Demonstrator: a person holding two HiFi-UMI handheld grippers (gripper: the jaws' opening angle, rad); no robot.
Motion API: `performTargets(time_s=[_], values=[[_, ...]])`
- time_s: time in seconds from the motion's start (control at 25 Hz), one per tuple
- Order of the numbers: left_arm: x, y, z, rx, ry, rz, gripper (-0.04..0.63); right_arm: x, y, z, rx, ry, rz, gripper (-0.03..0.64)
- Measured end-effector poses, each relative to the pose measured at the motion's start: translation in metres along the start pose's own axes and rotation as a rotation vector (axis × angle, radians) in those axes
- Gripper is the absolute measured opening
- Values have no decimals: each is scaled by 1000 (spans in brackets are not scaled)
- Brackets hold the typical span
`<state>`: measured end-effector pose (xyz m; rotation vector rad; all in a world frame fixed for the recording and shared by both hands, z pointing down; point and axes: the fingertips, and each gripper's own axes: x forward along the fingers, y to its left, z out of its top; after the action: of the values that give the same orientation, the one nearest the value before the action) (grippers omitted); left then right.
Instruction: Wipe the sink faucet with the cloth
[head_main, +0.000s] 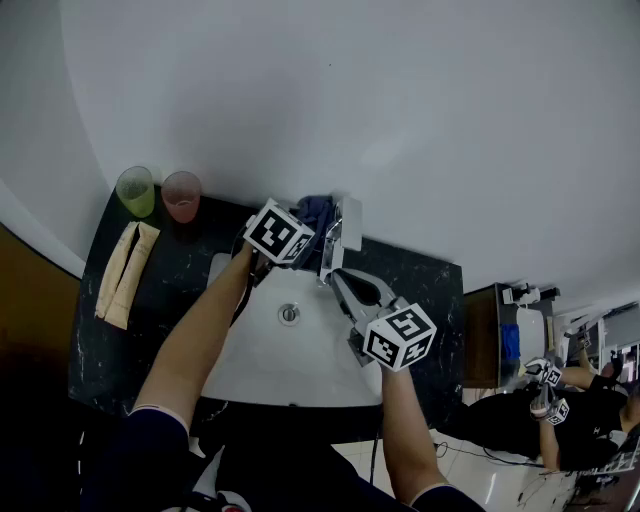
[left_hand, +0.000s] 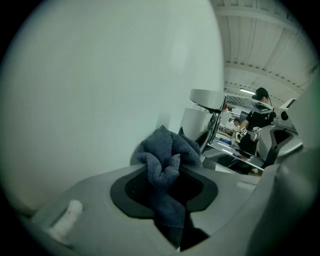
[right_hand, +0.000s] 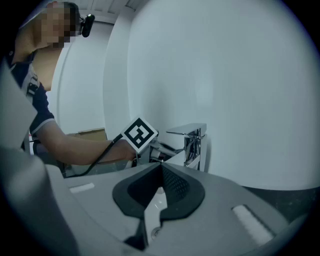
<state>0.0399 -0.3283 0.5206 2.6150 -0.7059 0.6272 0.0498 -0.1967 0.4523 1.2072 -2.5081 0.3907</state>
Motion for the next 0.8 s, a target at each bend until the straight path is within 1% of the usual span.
performTargets(time_s=[0.12, 0.24, 0.4, 0.64, 0.8], values=[[1, -3, -13, 4, 40, 5, 112, 0, -1, 1, -1, -9, 0, 5], [0, -10, -29, -21, 62, -3, 112, -1, -1, 1, 4, -16, -4, 5], [-13, -24, -32, -51, 30, -23, 112, 0, -3, 2, 10, -19, -9, 5], [-41, -52, -18, -21, -35, -45, 113, 1, -3, 1, 13, -10, -38, 5], [-57, -66, -18, 4, -53, -48, 112, 2, -3, 0, 9, -6, -73, 5]])
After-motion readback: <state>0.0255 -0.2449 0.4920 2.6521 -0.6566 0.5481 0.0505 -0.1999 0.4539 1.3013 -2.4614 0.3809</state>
